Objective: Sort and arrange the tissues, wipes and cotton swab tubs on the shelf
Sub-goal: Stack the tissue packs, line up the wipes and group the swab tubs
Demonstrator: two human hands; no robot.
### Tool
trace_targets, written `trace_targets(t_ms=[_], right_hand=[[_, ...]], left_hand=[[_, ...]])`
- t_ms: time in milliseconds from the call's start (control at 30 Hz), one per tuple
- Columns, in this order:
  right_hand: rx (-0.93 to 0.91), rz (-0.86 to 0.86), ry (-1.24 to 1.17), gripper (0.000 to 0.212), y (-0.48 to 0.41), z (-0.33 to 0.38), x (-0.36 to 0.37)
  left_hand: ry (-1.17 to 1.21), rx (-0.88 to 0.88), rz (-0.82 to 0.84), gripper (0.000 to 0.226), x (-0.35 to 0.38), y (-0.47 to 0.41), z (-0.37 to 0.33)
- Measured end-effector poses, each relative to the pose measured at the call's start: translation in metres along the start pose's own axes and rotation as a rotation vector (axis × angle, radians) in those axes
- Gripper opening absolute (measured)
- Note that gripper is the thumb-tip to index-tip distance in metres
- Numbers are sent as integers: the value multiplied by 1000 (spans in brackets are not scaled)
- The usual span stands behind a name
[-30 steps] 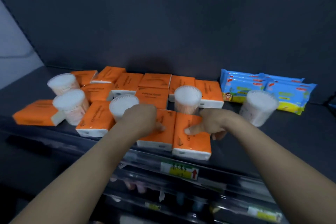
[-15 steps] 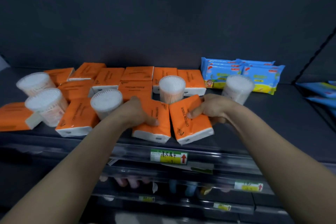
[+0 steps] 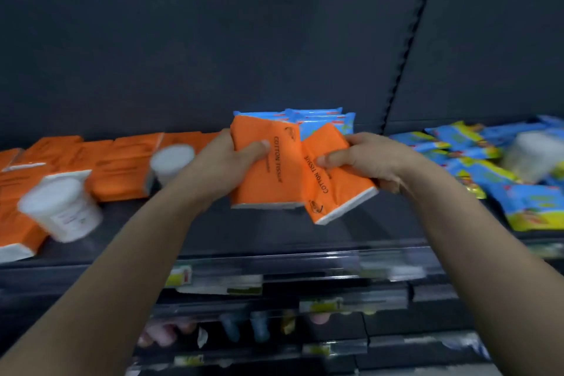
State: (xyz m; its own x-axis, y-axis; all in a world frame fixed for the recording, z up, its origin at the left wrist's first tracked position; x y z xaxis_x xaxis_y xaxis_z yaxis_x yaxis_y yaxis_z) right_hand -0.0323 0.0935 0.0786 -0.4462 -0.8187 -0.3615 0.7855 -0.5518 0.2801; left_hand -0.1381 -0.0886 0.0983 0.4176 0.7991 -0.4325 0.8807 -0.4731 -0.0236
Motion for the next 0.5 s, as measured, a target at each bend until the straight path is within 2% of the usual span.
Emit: trace_targets(t_ms=[100, 200, 333, 500], right_hand=[[-14, -164, -59, 24, 19, -34, -83], [19, -322, -186, 25, 47, -74, -162], [53, -507, -321, 25, 88, -119, -248], [102, -669, -372, 21, 134, -164, -327]], left_hand=[[81, -2, 79, 43, 77, 1, -32], [208, 16, 187, 33, 155, 10, -68], [286, 39, 318, 45, 245, 28, -116], [327, 107, 556, 36, 337, 54, -164]])
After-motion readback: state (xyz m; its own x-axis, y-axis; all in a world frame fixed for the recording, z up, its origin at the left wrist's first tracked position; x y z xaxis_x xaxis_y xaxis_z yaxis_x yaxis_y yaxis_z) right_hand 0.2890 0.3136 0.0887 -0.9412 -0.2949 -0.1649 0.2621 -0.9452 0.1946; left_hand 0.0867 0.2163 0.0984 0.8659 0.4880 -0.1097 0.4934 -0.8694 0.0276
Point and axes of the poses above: each hand's wrist, its own y-axis away from the middle knuckle, its own x-axis out of the palm, z = x × y, the point moved 5 cm from there along -y, towards the middle knuckle, and after that the axes turned 8 degrees about -z, right-handed, at the moved point
